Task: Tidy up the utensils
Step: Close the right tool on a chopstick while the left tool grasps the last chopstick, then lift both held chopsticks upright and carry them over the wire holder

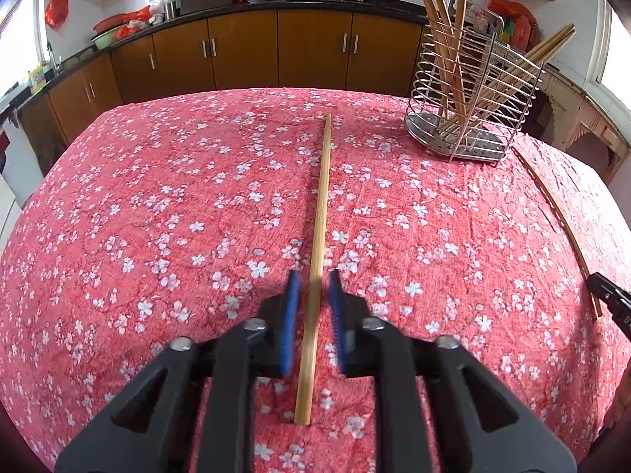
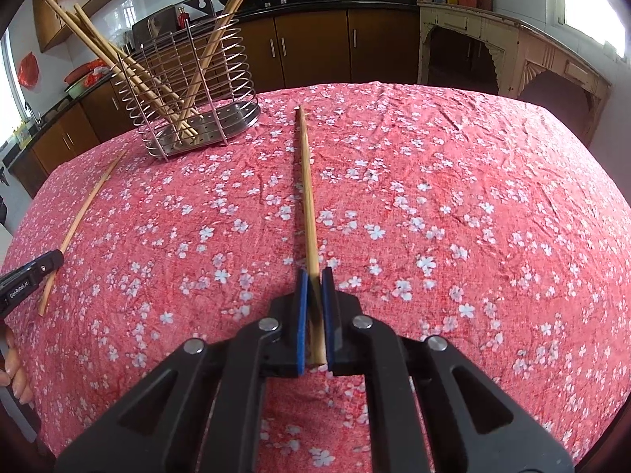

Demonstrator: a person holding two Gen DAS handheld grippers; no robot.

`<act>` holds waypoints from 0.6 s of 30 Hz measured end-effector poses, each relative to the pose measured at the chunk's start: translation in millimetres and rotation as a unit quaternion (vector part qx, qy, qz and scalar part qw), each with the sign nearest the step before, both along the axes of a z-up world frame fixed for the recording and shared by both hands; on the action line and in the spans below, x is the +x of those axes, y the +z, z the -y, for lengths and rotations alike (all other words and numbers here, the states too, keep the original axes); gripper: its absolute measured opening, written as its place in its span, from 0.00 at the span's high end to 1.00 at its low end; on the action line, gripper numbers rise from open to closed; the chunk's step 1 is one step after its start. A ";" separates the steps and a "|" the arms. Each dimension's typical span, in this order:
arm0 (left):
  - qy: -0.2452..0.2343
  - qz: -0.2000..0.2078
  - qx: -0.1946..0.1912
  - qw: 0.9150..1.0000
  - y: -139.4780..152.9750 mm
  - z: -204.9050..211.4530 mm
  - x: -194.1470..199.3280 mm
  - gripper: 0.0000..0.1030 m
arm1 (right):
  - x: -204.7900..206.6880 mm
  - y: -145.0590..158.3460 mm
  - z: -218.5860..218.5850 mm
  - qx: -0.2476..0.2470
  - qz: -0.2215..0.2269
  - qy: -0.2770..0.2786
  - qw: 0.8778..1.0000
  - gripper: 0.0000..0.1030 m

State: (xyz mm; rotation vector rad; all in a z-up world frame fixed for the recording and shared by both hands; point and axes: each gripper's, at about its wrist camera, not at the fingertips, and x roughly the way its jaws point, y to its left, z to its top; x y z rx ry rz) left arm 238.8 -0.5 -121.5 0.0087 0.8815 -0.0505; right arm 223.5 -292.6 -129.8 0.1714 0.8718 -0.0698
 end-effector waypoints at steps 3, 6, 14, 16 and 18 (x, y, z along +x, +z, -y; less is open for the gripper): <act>-0.004 0.000 -0.004 1.000 0.5 -1.0 -3.4 0.93 | -6.8 3.2 0.9 0.002 0.011 -0.003 1.000 0.92; -0.009 0.008 -0.010 1.000 4.3 -4.7 -13.1 0.93 | -18.9 13.8 1.8 -0.003 0.036 -0.005 0.999 0.92; -0.037 0.117 -0.054 0.991 64.8 -18.8 -59.0 0.93 | -47.0 68.6 8.1 -0.027 0.129 -0.020 0.991 0.92; -0.039 0.149 -0.074 0.985 86.2 -24.5 -67.7 0.93 | -52.3 85.6 8.8 -0.033 0.159 -0.024 0.986 0.93; -0.037 0.174 -0.092 0.980 105.0 -28.3 -71.3 0.93 | -53.8 99.3 9.9 -0.037 0.184 -0.025 0.982 0.93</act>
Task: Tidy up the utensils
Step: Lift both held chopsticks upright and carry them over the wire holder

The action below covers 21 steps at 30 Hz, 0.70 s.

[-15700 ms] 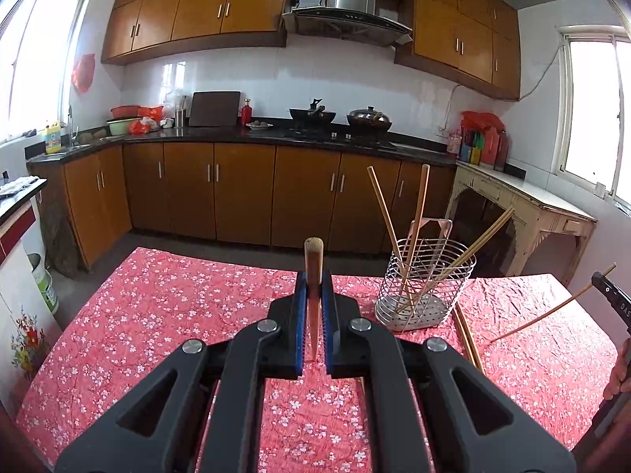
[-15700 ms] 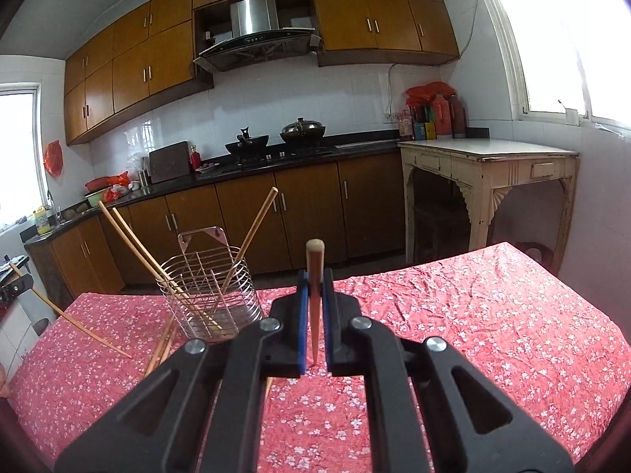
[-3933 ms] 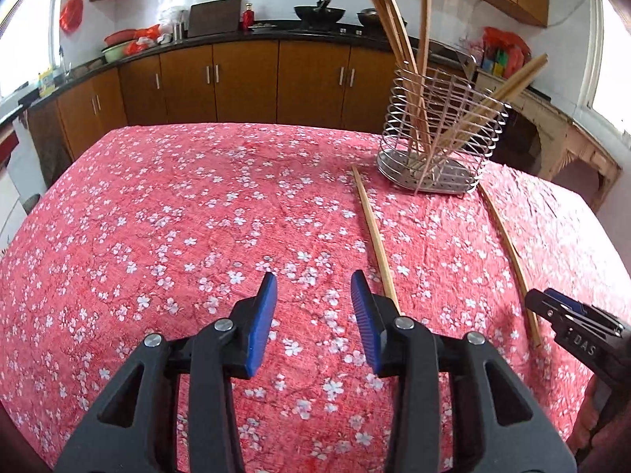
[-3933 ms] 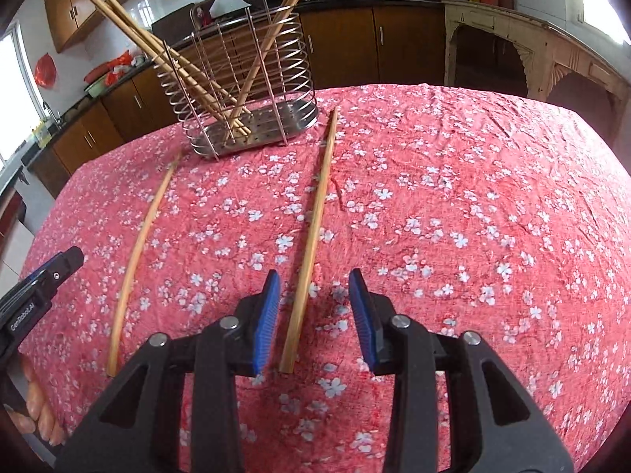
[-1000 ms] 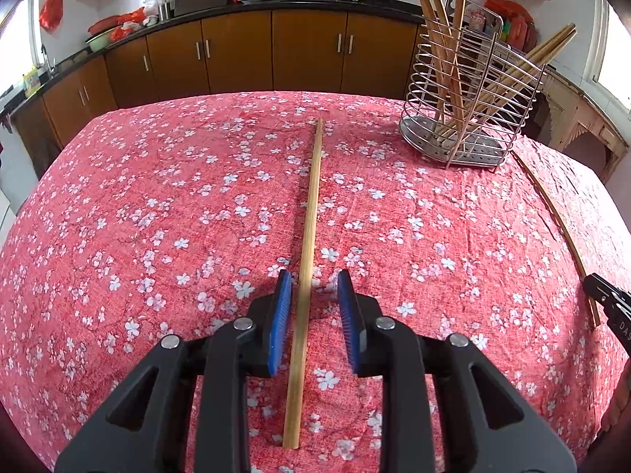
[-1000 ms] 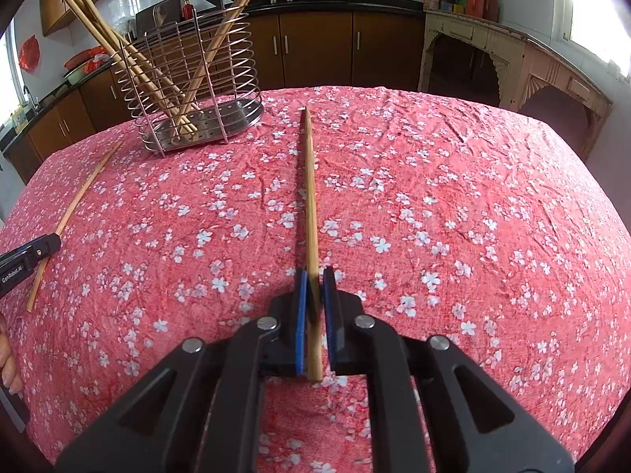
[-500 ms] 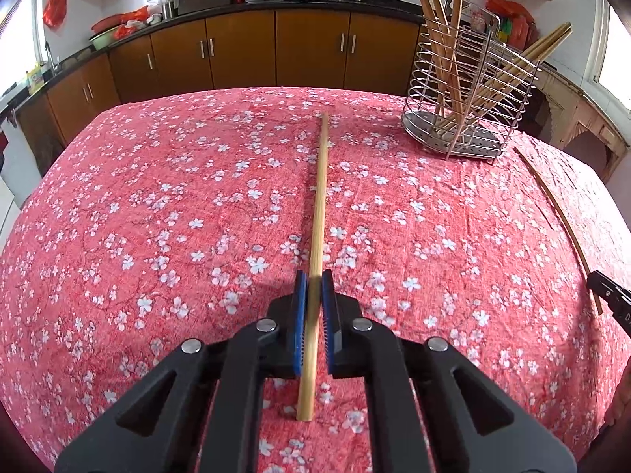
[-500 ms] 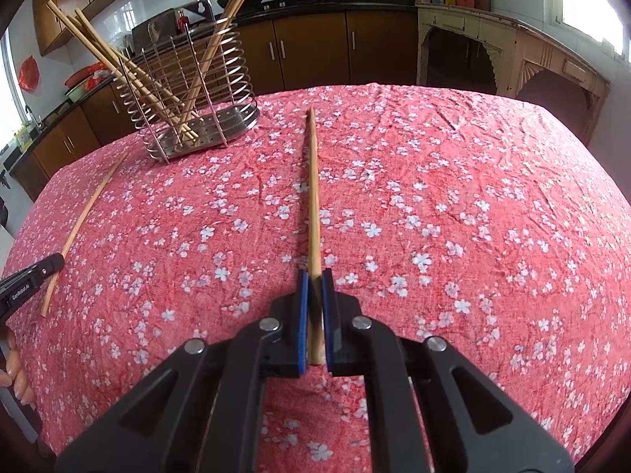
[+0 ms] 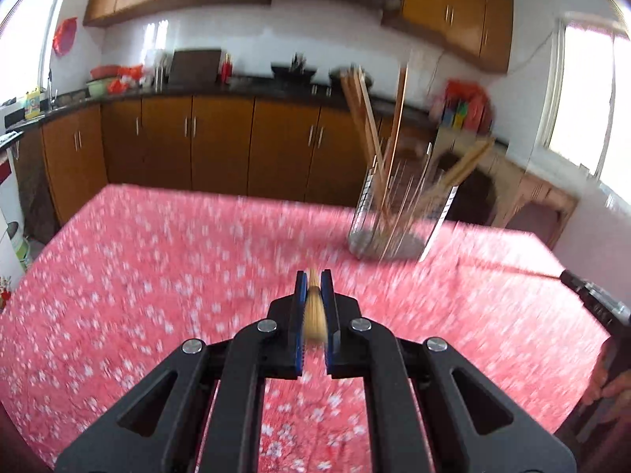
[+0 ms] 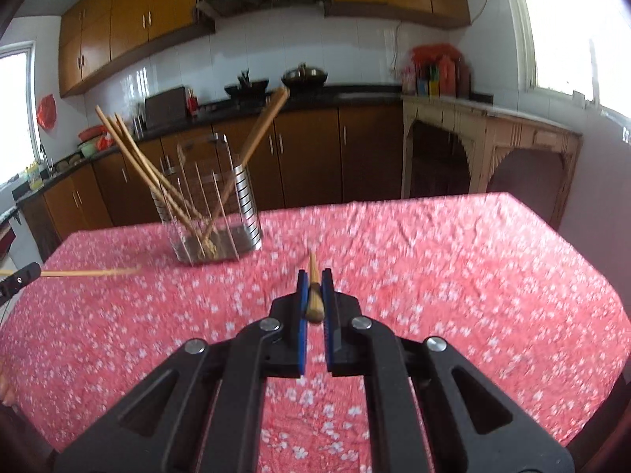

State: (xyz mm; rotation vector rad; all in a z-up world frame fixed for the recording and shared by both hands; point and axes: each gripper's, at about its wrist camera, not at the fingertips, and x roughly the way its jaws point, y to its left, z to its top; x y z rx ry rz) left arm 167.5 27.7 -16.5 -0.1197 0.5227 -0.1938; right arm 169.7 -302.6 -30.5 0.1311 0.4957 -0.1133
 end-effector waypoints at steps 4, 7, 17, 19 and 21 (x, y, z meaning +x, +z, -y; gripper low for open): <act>0.007 0.033 -0.016 0.999 25.9 -0.8 1.9 0.93 | -1.9 26.1 3.2 0.001 0.045 0.005 0.999 0.93; 0.013 0.036 -0.014 0.999 32.4 -0.3 9.8 0.93 | 1.8 40.4 3.7 0.006 0.065 0.013 0.998 0.93; 0.021 0.038 -0.002 0.999 36.5 9.4 16.1 0.93 | 9.6 66.5 13.1 0.032 0.091 0.020 0.995 0.93; 0.023 0.039 -0.002 0.999 37.8 10.5 18.5 0.93 | 10.4 70.1 12.6 0.033 0.093 0.023 0.995 0.93; 0.024 0.041 -0.002 0.999 40.3 12.4 20.5 0.93 | 12.8 74.5 13.0 0.037 0.092 0.025 0.995 0.93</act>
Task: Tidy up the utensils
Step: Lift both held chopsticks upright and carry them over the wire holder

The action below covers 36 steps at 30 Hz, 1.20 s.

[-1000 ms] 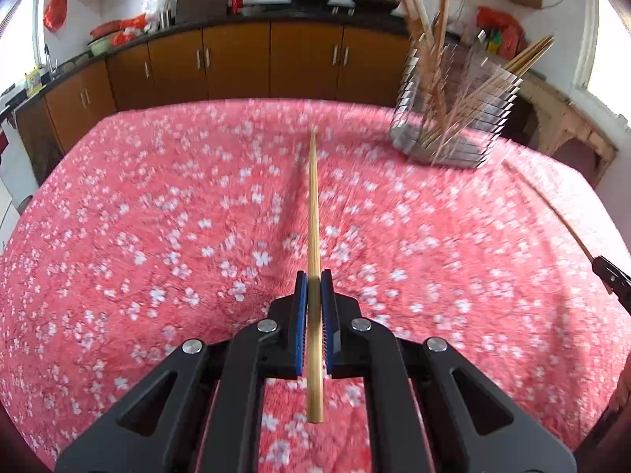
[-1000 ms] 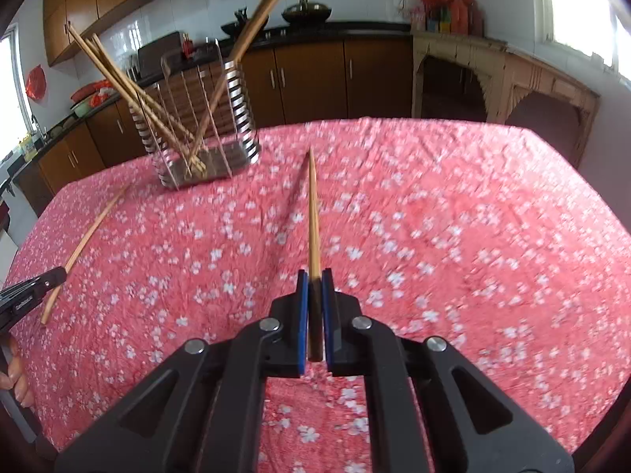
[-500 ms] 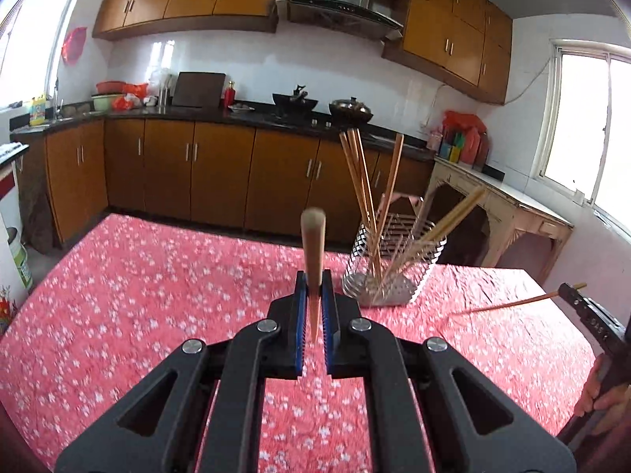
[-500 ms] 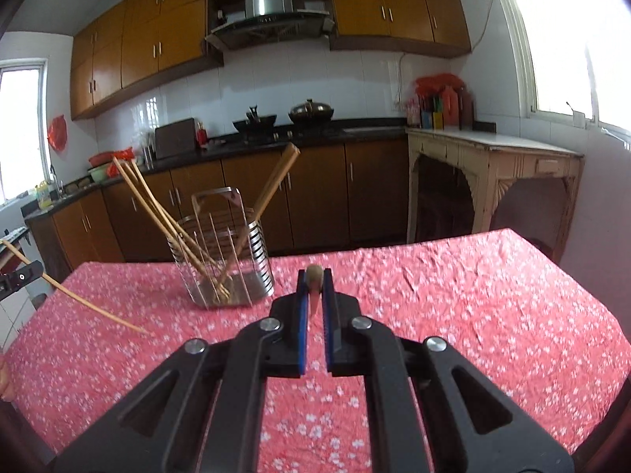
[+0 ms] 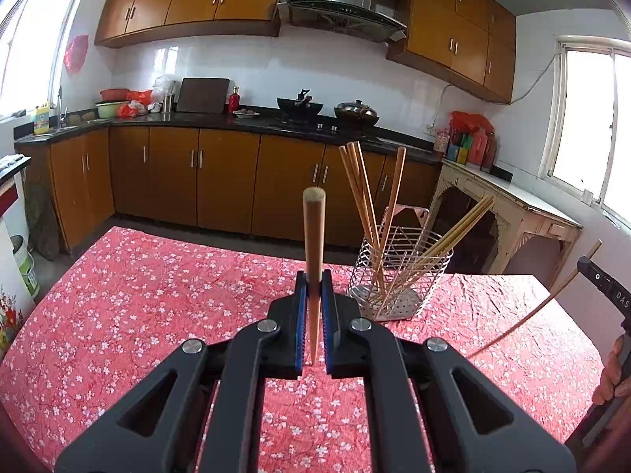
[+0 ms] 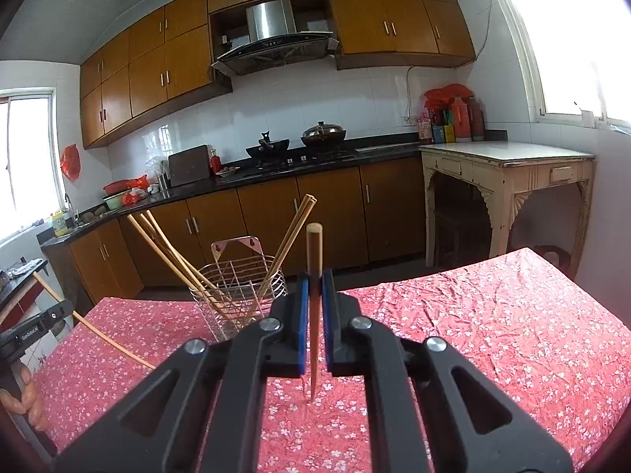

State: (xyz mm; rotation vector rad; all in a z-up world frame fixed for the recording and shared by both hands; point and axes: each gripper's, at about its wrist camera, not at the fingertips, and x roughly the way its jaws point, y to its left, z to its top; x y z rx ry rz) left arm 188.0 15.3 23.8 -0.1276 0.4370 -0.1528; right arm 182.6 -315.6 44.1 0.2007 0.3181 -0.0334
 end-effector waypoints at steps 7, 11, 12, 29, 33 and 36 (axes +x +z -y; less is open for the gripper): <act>-0.009 0.008 0.009 1.000 6.0 9.4 5.3 0.93 | 10.9 6.6 5.9 0.013 -0.001 0.006 1.000 0.93; -0.015 0.020 0.016 1.000 12.6 22.2 9.0 0.93 | 18.8 8.9 4.9 0.015 -0.002 0.010 1.000 0.93; -0.018 0.023 0.017 0.999 15.6 26.3 9.8 0.93 | 21.3 11.2 5.0 0.015 0.000 0.011 1.000 0.93; 0.001 0.160 0.005 0.987 129.4 104.5 51.2 0.93 | 73.7 114.0 -8.9 0.031 0.099 0.055 0.993 0.93; 0.030 0.155 0.003 0.987 116.3 106.9 79.5 0.93 | 104.4 101.6 -13.6 0.034 0.089 0.063 0.993 0.93; 0.042 0.140 -0.009 0.989 98.5 103.0 98.3 0.93 | 124.9 85.1 -12.6 0.046 0.070 0.070 0.994 0.93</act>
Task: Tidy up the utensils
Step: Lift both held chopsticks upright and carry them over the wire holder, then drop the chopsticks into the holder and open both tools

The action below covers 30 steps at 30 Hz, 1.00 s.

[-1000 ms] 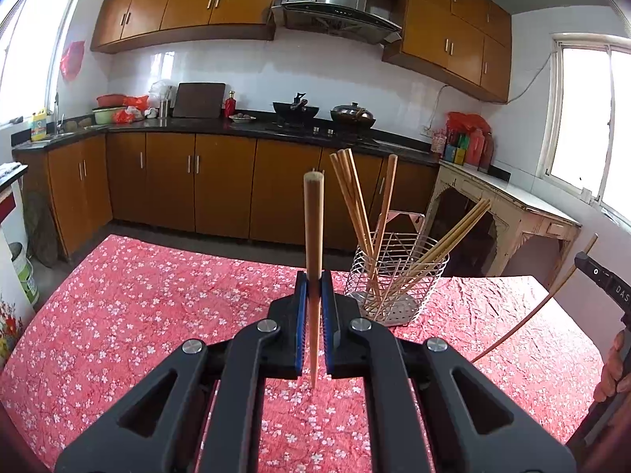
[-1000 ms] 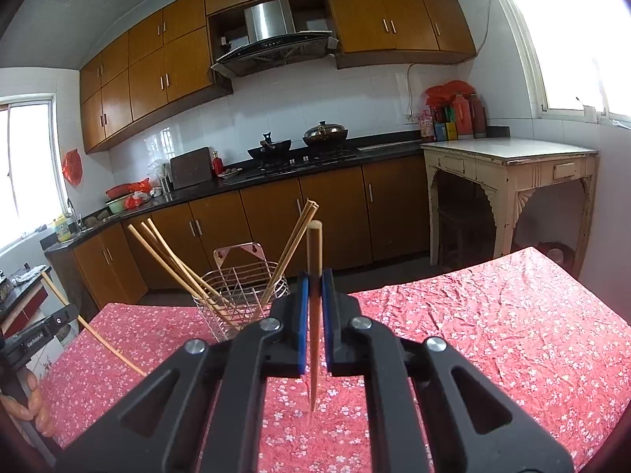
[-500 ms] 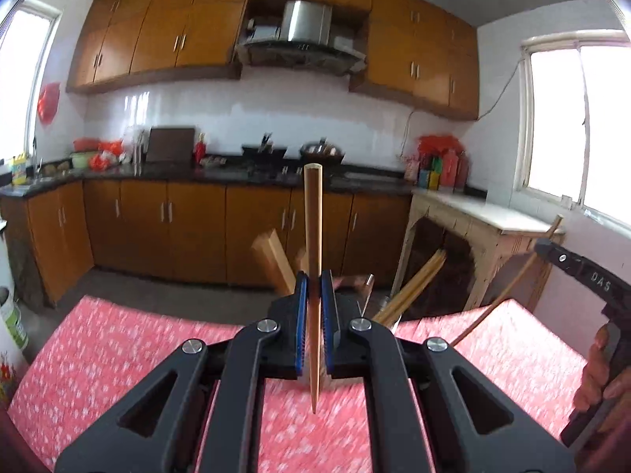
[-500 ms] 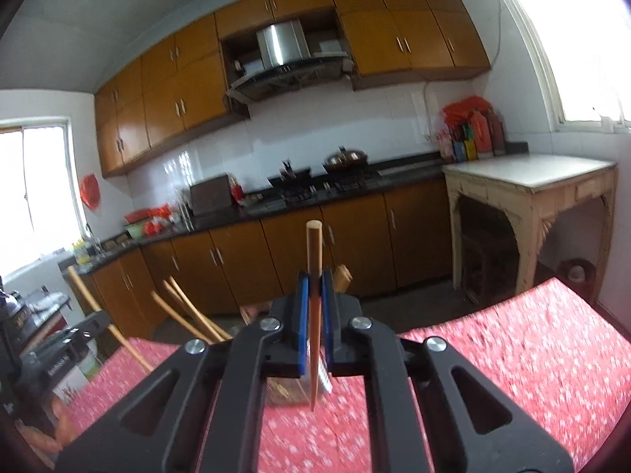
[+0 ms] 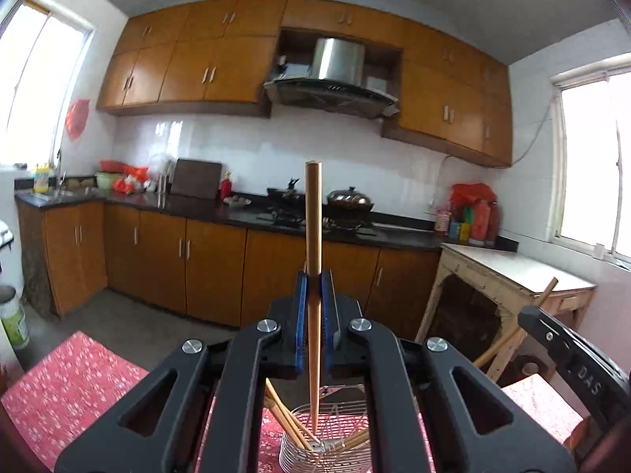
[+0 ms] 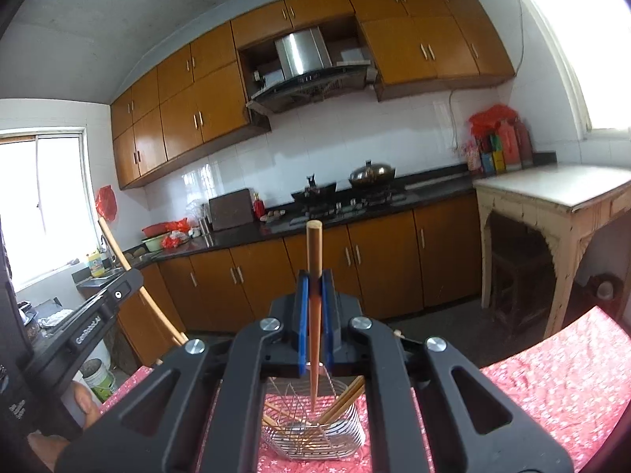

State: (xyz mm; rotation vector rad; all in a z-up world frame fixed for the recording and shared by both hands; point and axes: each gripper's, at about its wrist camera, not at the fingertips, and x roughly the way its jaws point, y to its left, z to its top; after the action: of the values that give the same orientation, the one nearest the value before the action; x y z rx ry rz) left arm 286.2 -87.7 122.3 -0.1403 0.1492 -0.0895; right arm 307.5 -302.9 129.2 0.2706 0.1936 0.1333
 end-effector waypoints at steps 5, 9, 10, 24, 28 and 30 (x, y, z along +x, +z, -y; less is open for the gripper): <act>0.000 -0.015 -0.009 1.000 -16.6 -4.6 15.0 0.93 | 18.1 -19.5 1.2 0.019 -0.022 0.012 1.000 0.93; -0.001 -0.031 -0.004 0.999 -28.1 -5.1 22.0 0.93 | 28.1 -32.9 -1.0 0.031 -0.041 0.023 0.998 0.93; 0.000 -0.036 -0.004 0.999 -29.6 -4.2 23.4 0.93 | 30.2 -35.4 -1.3 0.033 -0.045 0.025 0.998 0.93; 0.007 -0.077 -0.001 0.997 -33.4 -23.4 21.9 0.58 | 47.4 -65.8 18.1 0.058 -0.100 -0.014 0.993 0.70; 0.016 -0.066 0.001 0.998 -25.0 -30.9 7.6 0.55 | 30.0 -57.8 24.1 0.048 -0.084 -0.033 0.995 0.60; 0.017 -0.064 -0.001 0.998 -21.3 -36.7 -0.4 0.55 | 16.6 -54.2 25.4 0.044 -0.077 -0.040 0.995 0.57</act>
State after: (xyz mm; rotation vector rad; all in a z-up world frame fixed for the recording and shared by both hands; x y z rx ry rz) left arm 285.8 -51.0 100.9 -0.1503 0.2742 -0.0461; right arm 324.2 -328.3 75.0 0.3757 0.3297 0.0410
